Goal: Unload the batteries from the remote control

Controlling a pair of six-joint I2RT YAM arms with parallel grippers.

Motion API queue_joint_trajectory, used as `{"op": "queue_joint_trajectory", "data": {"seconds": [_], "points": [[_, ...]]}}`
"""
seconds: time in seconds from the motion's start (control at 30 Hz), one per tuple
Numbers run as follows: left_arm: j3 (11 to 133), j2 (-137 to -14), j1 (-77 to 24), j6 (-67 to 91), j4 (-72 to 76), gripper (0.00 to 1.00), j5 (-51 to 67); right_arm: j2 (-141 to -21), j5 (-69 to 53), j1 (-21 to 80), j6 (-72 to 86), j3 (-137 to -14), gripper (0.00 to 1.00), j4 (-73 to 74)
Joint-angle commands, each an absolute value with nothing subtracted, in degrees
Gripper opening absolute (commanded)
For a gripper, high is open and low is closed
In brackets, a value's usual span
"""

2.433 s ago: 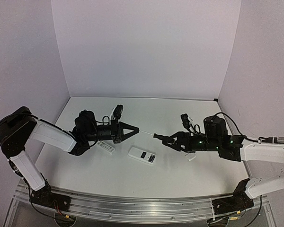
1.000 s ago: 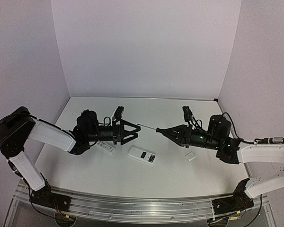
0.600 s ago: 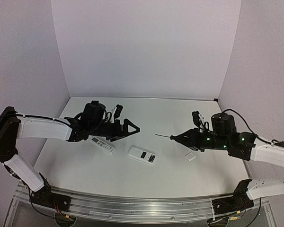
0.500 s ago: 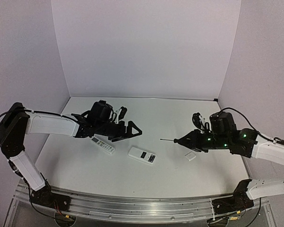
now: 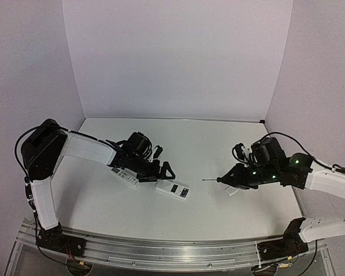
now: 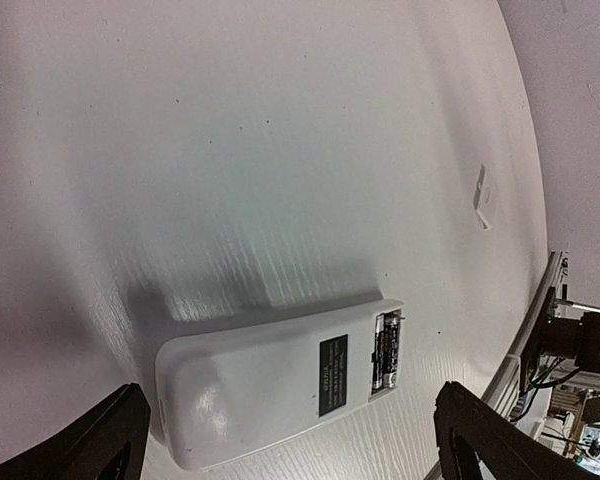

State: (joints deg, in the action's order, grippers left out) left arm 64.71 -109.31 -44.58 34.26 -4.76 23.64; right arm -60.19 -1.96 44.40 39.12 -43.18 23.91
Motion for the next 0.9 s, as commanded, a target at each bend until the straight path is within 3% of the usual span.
{"op": "queue_joint_trajectory", "data": {"seconds": [0.0,0.63,0.87], "points": [[66.39,-111.13,-44.45,33.18,-4.36,1.0,26.26,-59.84,-1.14,44.56,38.28,-45.41,0.0,24.17],[54.1,-104.4,-45.97,39.59,6.12,1.0,34.72,-62.86,-2.16,44.56,35.15,-46.74,0.0,24.74],[52.79,-102.77,-46.07,40.83,5.09,1.0,30.15,-66.73,-5.23,44.56,31.67,-49.69,0.0,25.7]]}}
